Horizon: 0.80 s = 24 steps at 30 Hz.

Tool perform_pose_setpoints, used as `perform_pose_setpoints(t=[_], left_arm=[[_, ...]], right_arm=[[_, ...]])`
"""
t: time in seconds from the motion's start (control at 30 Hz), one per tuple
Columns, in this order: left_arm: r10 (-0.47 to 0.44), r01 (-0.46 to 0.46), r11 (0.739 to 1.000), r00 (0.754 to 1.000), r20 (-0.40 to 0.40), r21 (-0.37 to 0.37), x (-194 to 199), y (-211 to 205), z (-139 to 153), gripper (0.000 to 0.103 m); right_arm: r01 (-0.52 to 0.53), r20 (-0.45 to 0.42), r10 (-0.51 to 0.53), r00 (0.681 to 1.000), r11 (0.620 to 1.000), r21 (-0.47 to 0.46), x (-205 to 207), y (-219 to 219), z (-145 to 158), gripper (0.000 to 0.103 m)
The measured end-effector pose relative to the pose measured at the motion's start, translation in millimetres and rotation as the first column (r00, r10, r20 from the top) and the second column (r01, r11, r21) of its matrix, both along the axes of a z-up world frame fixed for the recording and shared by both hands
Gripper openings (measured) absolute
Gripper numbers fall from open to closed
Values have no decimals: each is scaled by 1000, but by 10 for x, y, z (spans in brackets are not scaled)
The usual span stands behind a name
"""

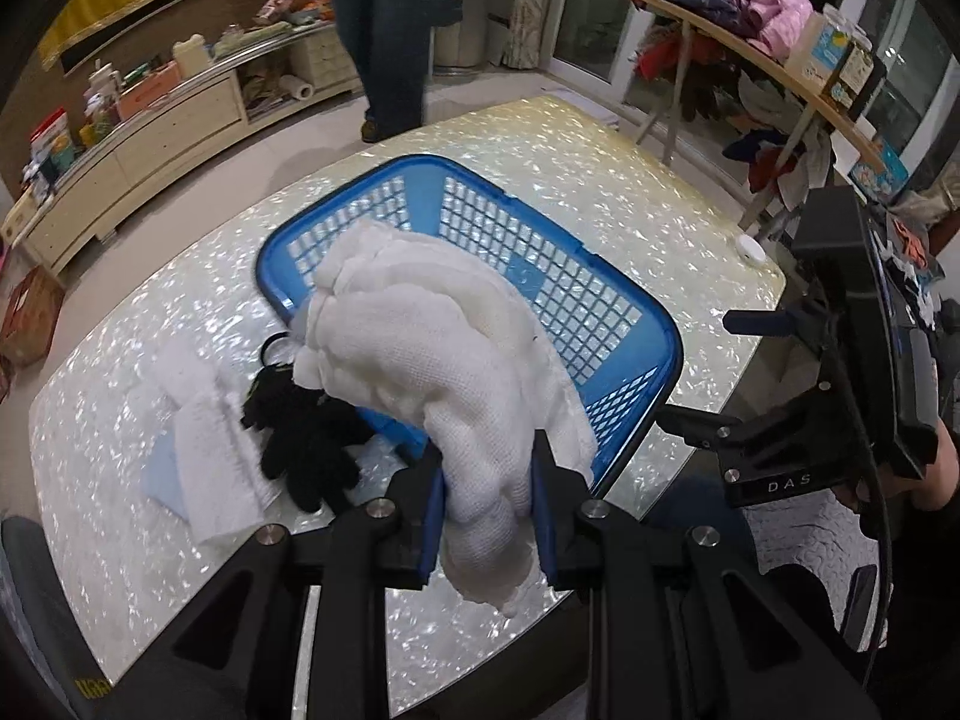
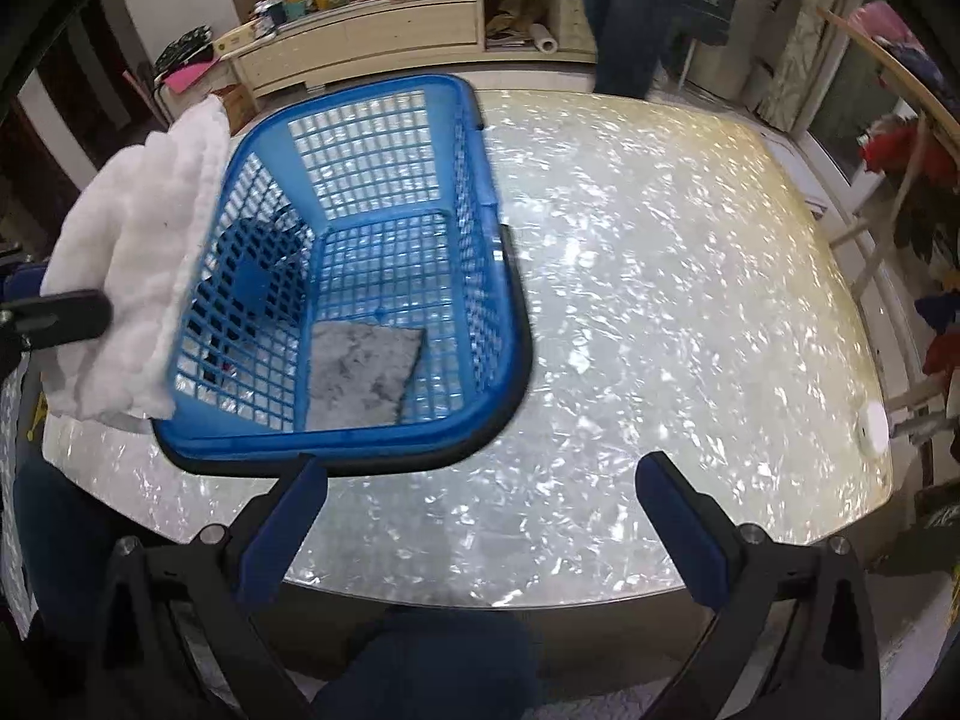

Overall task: Organize soft objects
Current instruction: 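Carry the white quilted towel into the blue basket and open the left gripper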

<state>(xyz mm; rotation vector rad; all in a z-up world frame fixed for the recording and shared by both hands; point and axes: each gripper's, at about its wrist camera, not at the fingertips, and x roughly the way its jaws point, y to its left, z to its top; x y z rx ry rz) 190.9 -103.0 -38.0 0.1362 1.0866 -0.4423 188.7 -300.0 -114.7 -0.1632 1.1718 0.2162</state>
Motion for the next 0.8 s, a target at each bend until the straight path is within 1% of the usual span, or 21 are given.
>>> perform_pose_setpoints(t=[0.13,0.33,0.57,0.67,0.8], left_arm=[[-32,32,999,999,-18,18,116,-157,-89,23],[-64,66,997,997,-44,46,349,-351,-234,23],[-75,81,993,994,-77,82,669,-549,-429,23],[-82,91,991,992,-91,102,772,-604,-515,23],[-95,110,986,989,-111,129,900,-669,-676,23]], right_arm=[[27,-2,-27,1000,1000,7,34,-75,-20,103],[48,-9,-47,999,997,60,76,-164,-41,103],[67,6,-68,998,995,73,140,-259,0,103],[76,1,-76,997,993,95,220,-318,-3,103],[74,-6,-74,997,994,86,292,-307,-21,103]])
